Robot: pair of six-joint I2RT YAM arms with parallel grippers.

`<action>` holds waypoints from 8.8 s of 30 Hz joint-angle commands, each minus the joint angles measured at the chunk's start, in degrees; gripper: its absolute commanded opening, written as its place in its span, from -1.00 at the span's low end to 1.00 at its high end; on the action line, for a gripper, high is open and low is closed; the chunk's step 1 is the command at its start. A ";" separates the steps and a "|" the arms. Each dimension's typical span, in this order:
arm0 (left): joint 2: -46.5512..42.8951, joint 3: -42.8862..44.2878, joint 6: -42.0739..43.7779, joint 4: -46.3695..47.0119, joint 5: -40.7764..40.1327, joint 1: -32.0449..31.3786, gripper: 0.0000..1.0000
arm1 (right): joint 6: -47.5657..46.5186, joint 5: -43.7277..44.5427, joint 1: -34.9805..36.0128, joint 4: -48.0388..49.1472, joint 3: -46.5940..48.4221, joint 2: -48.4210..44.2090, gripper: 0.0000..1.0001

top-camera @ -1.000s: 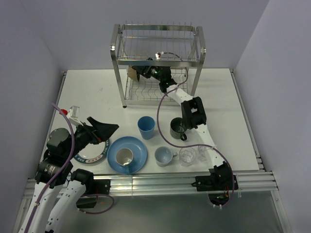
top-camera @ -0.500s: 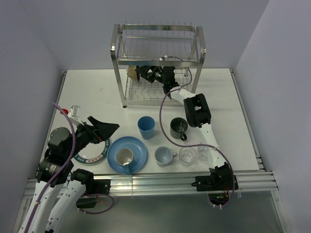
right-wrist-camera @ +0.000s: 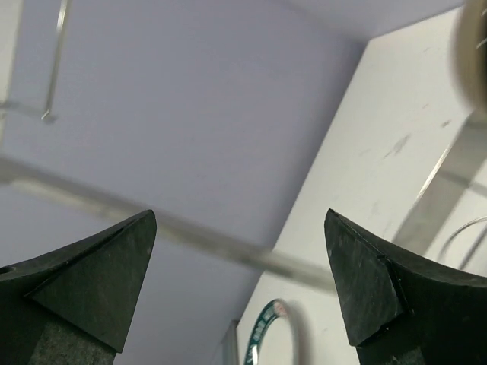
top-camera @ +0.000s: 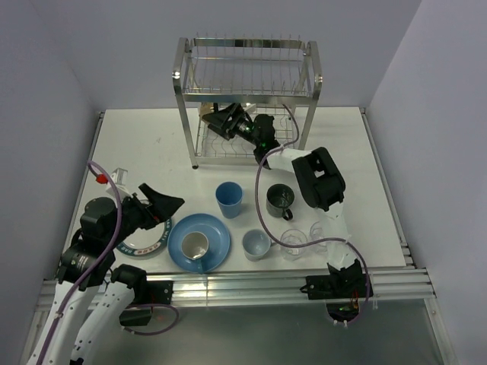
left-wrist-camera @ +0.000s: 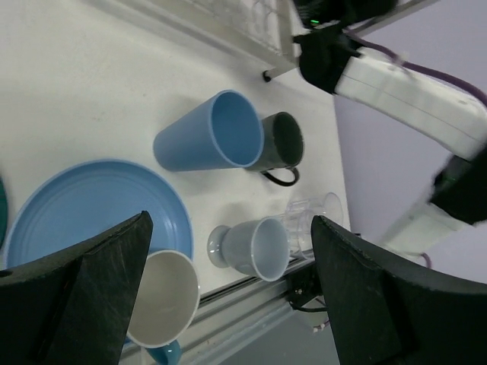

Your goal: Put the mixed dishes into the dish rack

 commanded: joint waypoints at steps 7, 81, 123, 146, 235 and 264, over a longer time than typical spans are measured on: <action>4.51 -3.34 -0.38 -5.93 -3.54 0.16 0.65 | 5.52 2.73 4.74 13.76 -19.99 -15.63 0.92; 21.22 5.25 -2.23 -15.78 -11.01 -16.72 -1.00 | -1.88 16.01 31.38 -23.77 -65.10 -78.49 0.99; 1.78 -0.36 -12.86 20.96 4.11 -16.72 -0.99 | 14.05 13.72 39.46 40.82 -65.64 -54.59 0.00; 2.22 3.50 -10.22 17.53 1.29 -16.72 -1.00 | 6.76 14.95 41.57 28.17 -66.69 -67.94 0.26; 1.34 12.64 -12.06 -12.16 -30.33 -16.72 0.98 | 6.57 16.37 32.98 30.74 -58.17 -55.03 -1.00; 2.39 14.41 -6.01 -9.45 -29.03 -16.72 0.94 | 8.17 0.36 3.79 11.51 -24.78 -21.28 -1.00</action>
